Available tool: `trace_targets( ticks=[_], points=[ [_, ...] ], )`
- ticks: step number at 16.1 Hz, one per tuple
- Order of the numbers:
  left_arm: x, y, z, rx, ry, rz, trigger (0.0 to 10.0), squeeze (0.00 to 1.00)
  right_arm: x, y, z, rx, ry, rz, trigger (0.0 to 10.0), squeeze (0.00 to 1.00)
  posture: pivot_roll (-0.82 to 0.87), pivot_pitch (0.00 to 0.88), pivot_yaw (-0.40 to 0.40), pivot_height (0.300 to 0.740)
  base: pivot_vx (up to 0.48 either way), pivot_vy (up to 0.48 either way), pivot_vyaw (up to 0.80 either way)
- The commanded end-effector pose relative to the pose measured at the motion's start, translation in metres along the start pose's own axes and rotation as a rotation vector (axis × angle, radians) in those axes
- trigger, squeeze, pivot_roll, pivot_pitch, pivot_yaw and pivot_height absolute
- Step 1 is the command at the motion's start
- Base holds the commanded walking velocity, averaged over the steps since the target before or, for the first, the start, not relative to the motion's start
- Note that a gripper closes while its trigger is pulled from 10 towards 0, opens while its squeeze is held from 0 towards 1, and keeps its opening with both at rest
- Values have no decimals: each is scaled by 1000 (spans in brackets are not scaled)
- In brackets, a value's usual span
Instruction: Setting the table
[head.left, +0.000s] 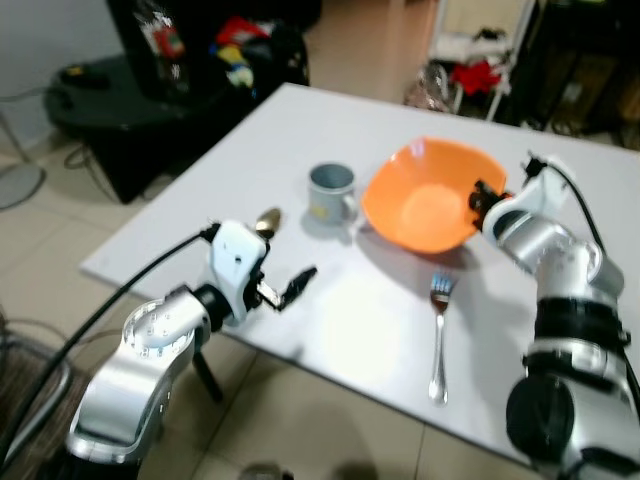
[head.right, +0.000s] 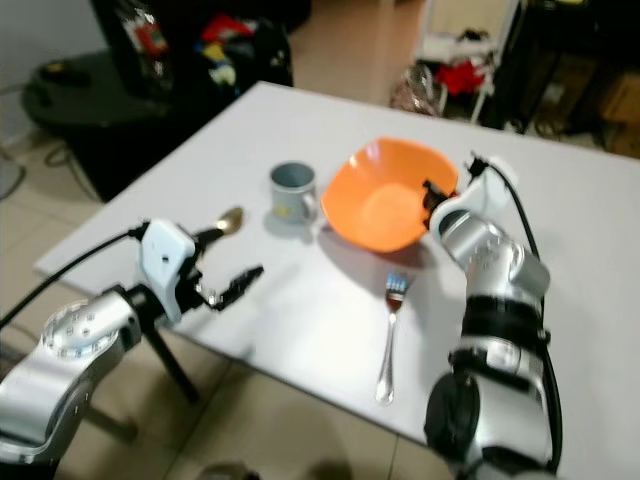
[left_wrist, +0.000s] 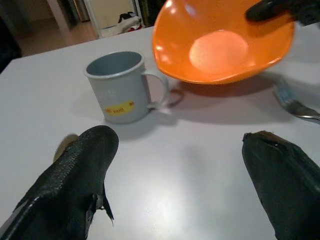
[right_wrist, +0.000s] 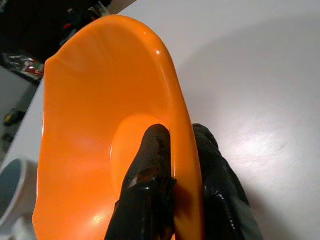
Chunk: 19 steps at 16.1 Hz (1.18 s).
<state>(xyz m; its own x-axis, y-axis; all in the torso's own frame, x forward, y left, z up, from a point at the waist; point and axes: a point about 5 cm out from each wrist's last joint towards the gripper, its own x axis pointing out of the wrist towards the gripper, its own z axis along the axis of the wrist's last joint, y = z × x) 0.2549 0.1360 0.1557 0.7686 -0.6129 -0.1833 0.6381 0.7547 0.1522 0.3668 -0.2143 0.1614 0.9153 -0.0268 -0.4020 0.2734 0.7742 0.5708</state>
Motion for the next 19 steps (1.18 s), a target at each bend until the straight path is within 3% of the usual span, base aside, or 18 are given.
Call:
trace_targets(
  ticks=[1, 5, 14, 15, 16, 17, 19],
  points=[
    [-1, -1, 6, 4, -7, -38, 10000, 0, 4, 4, 14, 56, -49, 36, 10000, 0, 116, 0, 26, 740, 0, 0, 0],
    [-2, -2, 7, 6, 15, -69, 10000, 0, 18, 1, 6, 103, -13, 9, 10000, 0, 126, 0, 24, 740, 0, 0, 0],
    [-7, -7, 5, 4, 32, -87, 10000, 0, 29, 0, -24, 277, 93, 11, 10000, 0, 127, 0, 22, 740, 0, 0, 0],
    [-6, -7, 5, 4, 32, -87, 10000, 0, 30, -1, -25, 305, 92, 11, 10000, 557, 126, 0, 22, 740, 0, 0, 0],
    [-6, -7, 5, 5, 33, -88, 10000, 0, 30, -2, -26, 309, 94, 6, 10000, 698, 126, 0, 22, 740, 0, 0, 0],
    [-6, -7, 6, 6, 33, -88, 10000, 0, 31, -3, -27, 309, 96, -2, 10000, 996, 126, 0, 22, 740, 0, 0, 0],
    [-7, -6, 5, 15, 39, -85, 10000, 0, 30, -3, -25, 322, 99, 7, 10000, 1000, 128, 0, 21, 740, 0, 0, 0]
  ],
)
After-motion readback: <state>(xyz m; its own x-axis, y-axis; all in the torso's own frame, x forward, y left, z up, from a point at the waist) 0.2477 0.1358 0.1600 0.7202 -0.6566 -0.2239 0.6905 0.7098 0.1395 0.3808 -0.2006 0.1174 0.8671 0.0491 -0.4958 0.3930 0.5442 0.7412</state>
